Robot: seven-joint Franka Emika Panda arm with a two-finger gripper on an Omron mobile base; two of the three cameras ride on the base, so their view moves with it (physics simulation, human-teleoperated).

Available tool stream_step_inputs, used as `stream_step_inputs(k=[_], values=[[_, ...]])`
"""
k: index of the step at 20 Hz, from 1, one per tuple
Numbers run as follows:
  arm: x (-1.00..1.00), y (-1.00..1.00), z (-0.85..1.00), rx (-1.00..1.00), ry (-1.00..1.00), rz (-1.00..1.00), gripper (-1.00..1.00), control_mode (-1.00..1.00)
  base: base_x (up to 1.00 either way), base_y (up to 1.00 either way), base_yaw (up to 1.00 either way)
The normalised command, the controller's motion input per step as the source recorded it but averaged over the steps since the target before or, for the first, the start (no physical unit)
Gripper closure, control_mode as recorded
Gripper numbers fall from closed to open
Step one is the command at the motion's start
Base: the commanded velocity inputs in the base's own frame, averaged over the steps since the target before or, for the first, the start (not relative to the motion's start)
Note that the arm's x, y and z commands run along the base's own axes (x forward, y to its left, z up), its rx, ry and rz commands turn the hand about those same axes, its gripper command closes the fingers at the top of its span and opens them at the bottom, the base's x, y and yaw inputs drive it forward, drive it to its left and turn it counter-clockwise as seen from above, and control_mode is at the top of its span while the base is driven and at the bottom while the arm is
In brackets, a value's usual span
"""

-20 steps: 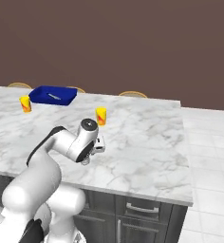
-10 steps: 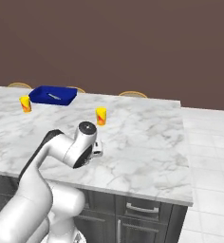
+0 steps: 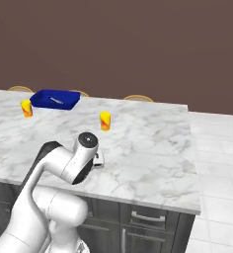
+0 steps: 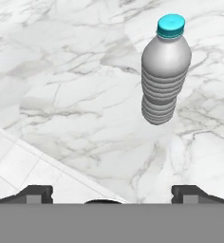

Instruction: Place the drinks on the dining counter in a tight cluster.

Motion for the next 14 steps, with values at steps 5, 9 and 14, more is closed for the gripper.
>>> stream_step_inputs(k=[5, 9, 14], values=[[-0.21, 0.00, 0.11, 0.00, 0.00, 0.00, -1.00, -1.00, 0.00, 0.00, 0.00], [-0.05, 0.00, 0.02, 0.00, 0.00, 0.00, -1.00, -1.00, 0.00, 0.00, 0.00], [0.00, 0.00, 0.00, 0.00, 0.00, 0.00, -1.00, -1.00, 0.00, 0.00, 0.00]])
